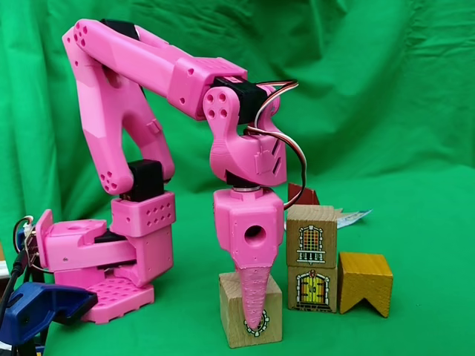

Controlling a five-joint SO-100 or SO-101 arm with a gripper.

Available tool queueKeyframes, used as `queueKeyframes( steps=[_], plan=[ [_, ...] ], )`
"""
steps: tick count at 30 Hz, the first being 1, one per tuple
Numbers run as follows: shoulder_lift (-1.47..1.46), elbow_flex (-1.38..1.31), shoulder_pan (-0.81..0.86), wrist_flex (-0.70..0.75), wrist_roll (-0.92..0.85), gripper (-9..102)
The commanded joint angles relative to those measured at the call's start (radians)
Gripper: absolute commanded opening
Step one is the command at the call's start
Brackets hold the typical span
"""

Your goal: Grasp some building blocks and build the house on the picture.

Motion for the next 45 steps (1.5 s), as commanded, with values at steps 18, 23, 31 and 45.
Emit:
queueKeyframes(
  steps=[18,23,31,45],
  plan=[
    [0.02,-0.006,0.003,-0.011,-0.005,20],
    [0.107,-0.008,0.003,-0.003,0.002,20],
    [0.25,-0.005,0.005,0.006,0.008,20],
    [0.414,-0.006,0.012,0.009,0.008,20]
  ],
)
